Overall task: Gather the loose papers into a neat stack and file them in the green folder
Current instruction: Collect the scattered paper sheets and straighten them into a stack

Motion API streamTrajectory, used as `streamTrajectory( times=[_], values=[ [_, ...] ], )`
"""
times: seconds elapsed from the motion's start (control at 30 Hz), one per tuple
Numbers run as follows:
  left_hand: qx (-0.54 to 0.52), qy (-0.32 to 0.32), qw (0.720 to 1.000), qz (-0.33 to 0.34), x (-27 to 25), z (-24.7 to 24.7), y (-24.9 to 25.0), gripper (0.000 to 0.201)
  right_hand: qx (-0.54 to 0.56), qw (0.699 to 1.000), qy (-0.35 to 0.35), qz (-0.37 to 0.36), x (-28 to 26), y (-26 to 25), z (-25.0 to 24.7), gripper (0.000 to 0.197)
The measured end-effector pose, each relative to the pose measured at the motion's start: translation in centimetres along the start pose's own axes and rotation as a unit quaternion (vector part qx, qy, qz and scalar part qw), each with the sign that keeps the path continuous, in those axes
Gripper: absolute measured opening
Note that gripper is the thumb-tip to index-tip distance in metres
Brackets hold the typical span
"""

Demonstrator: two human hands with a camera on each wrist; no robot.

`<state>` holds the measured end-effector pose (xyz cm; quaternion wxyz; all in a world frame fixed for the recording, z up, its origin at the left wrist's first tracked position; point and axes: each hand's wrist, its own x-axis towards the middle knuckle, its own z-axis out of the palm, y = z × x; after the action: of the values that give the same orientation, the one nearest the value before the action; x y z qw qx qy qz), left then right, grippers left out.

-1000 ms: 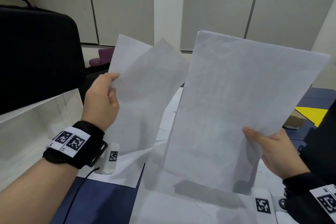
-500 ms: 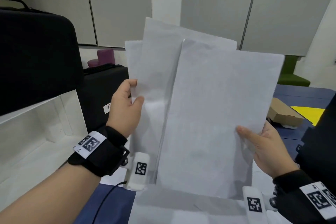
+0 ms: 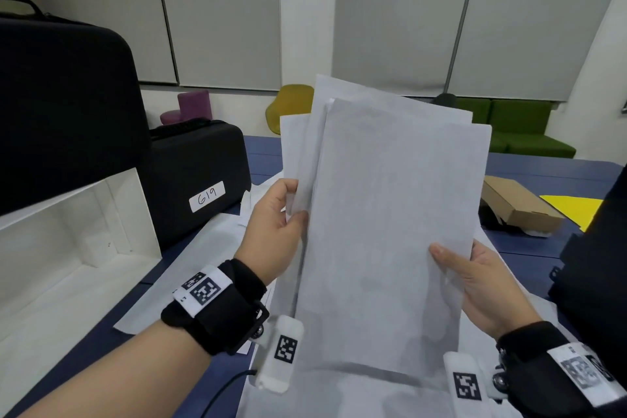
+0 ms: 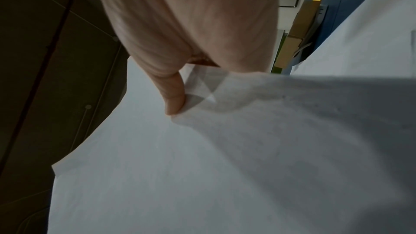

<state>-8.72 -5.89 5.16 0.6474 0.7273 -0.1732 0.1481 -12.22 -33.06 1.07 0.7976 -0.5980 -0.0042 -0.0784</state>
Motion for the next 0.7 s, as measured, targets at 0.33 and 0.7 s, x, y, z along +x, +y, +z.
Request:
streamTrajectory(
  times=[0.33, 0.7],
  values=[
    [-0.057, -0.015, 0.998, -0.012, 0.0, -1.1, -0.3, 0.036, -0.012, 1.000, 0.022, -0.008, -0.3, 0.4, -0.5, 0.062],
    [-0.077, -0.041, 0.995, -0.047, -0.2, -1.3, -0.9, 0.036, -0.028, 0.999, -0.022, 0.037, -1.1, 0.3, 0.4, 0.036]
  ],
)
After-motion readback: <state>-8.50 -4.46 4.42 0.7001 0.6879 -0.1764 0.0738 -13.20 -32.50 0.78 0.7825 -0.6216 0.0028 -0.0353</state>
